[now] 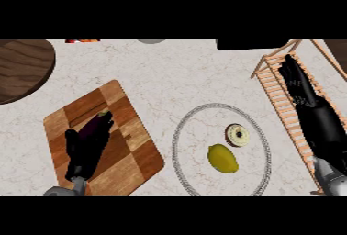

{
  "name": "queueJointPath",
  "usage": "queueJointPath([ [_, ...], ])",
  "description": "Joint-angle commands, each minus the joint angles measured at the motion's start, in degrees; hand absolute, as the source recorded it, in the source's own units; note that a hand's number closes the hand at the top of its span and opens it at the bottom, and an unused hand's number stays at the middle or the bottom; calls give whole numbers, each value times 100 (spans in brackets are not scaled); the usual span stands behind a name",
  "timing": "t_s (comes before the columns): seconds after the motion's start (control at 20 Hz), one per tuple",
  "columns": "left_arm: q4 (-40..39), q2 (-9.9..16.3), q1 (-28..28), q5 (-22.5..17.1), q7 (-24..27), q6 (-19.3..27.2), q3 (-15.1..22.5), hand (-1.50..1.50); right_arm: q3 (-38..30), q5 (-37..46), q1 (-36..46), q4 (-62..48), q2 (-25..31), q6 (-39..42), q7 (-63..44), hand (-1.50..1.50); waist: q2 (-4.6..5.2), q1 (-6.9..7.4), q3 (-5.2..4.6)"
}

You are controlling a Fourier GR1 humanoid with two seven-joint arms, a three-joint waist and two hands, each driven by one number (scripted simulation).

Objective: Pick the lemon from the placemat and place it in the tiered shelf

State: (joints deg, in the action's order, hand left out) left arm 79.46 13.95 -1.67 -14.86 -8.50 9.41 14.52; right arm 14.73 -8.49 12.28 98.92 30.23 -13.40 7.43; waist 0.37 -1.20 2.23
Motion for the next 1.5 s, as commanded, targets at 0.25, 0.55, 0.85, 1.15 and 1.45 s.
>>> queueJointPath([
  [0.25, 68, 1182, -197, 331, 466, 100, -1035, 0, 1487, 64, 268, 1, -1392, 194, -22, 150, -24, 359, -223],
  [0.55, 52, 1259, -22, -90, 274, -279, -1239, 0, 2151, 2737, -1089, -517, -2026, -2652, -423, -150, -52, 111, -228],
  [0.85, 113, 1253, 229, -35, 416, -426, -1394, 0, 2745, 4372, -1405, 479, -1731, -2524, -2234, -150, -62, 80, -234],
  [1.15, 153, 1131, 289, 83, 369, -164, -1341, 0, 2832, 6258, -2033, 1012, -1056, -1695, -3753, -150, -111, -110, -259],
  [1.45, 236, 1252, 344, 49, 465, -408, -1355, 0, 2953, 6524, -1475, 1468, -698, 940, -5279, -150, -72, 87, -266],
])
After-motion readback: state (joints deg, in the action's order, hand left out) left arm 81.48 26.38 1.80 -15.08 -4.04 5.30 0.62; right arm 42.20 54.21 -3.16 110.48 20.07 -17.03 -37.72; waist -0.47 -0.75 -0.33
